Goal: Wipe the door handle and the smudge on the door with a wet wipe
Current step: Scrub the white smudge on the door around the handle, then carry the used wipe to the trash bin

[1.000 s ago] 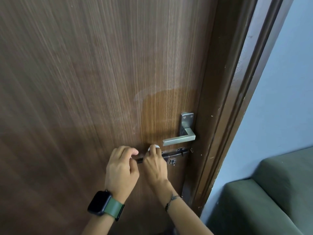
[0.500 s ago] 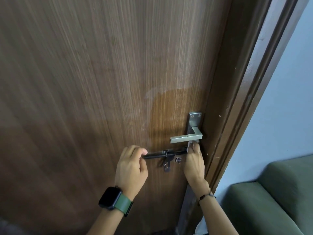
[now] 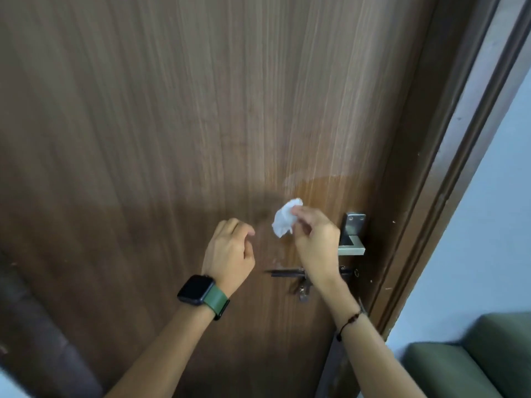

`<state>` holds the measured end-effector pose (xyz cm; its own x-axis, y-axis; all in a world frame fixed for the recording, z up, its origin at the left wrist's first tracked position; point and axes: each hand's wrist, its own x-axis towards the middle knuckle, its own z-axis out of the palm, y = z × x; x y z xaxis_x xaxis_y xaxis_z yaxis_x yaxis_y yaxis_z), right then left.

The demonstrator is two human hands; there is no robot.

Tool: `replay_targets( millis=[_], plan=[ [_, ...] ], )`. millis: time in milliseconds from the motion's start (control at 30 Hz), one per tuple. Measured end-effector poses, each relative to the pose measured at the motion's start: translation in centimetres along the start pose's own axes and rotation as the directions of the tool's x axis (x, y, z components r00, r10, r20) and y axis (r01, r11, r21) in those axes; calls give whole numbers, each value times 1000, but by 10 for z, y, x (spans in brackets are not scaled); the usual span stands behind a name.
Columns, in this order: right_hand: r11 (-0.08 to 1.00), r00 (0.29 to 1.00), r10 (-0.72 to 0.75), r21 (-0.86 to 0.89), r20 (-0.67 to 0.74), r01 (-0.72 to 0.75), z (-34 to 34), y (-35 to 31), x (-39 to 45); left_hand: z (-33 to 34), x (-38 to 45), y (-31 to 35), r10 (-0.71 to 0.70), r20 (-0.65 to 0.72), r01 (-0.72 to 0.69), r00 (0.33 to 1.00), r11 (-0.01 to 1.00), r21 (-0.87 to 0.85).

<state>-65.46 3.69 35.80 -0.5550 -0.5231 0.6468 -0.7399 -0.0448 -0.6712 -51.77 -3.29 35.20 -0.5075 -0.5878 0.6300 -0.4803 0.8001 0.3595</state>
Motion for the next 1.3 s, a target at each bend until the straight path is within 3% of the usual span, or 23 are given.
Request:
replay_targets(
  millis=[300,467,567,833,933,1300],
  plan=[
    [981,989,-141,139,45,133,4,-109,42,-84,26,-23,-23,-217,48,976,992,113],
    [960,981,-131,266,144,89,54,-174,12,-154,-9,-57,-32,-294,85,955,982,170],
    [921,951,-151,389,270,36,104,-226,-24,-204,-52,-101,-112,-322,189,940,958,216],
    [790,788,-325,609,523,-78,231,-359,-158,-332,-211,-208,-420,-407,562,811,754,342],
    [758,709,-379,639,595,-132,271,-391,-206,-367,-267,-230,-488,-484,672,726,651,352],
    [768,380,-552,630,743,-117,417,-428,-328,-397,-377,-314,-669,-600,898,439,298,324]
  ],
)
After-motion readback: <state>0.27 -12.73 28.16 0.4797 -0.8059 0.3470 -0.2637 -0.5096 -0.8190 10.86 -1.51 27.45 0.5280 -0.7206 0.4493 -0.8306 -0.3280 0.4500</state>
